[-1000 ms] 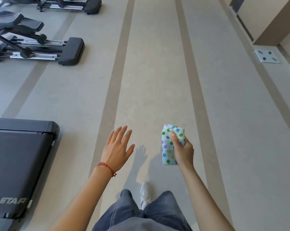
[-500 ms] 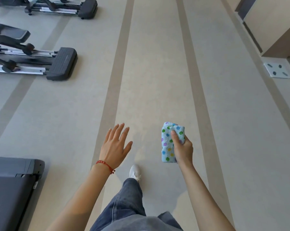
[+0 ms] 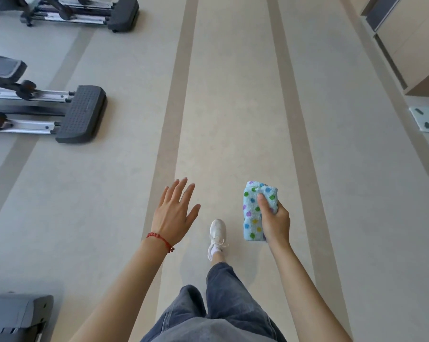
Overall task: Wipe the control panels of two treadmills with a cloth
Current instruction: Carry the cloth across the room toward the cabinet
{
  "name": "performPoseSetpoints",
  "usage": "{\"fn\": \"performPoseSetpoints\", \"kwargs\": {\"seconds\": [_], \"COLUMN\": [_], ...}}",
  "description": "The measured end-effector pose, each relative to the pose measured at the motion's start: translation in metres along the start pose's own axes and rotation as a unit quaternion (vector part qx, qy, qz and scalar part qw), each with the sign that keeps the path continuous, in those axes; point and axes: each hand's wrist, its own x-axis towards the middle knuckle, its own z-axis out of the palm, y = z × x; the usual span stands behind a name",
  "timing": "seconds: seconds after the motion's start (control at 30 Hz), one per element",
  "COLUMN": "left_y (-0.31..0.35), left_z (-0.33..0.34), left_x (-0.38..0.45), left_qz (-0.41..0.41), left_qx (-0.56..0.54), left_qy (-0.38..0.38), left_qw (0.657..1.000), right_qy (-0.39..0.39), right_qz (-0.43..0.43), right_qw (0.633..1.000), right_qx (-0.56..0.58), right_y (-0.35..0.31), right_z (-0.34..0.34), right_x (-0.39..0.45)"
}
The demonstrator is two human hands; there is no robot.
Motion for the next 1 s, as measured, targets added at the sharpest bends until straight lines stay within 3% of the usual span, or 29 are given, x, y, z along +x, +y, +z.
{"fn": "performPoseSetpoints", "kwargs": {"seconds": [0.63, 1.0], "left_y": [-0.086, -0.167], "left_z": [-0.018, -0.03], "left_x": [0.411, 0.693], "left_qz": [0.004, 0.037], "left_qx": [0.032, 0.041], "left_qy": [0.007, 0.004], "left_qw": [0.999, 0.998], "right_qy": [-0.03, 0.005], "right_qz": [0.004, 0.008], "right_qw": [0.999, 0.999], "right_qx": [0.016, 0.04], "right_y": [-0.206, -0.336], "right_z": [0.141, 0.248], "right_x": [0.354, 0.567]}}
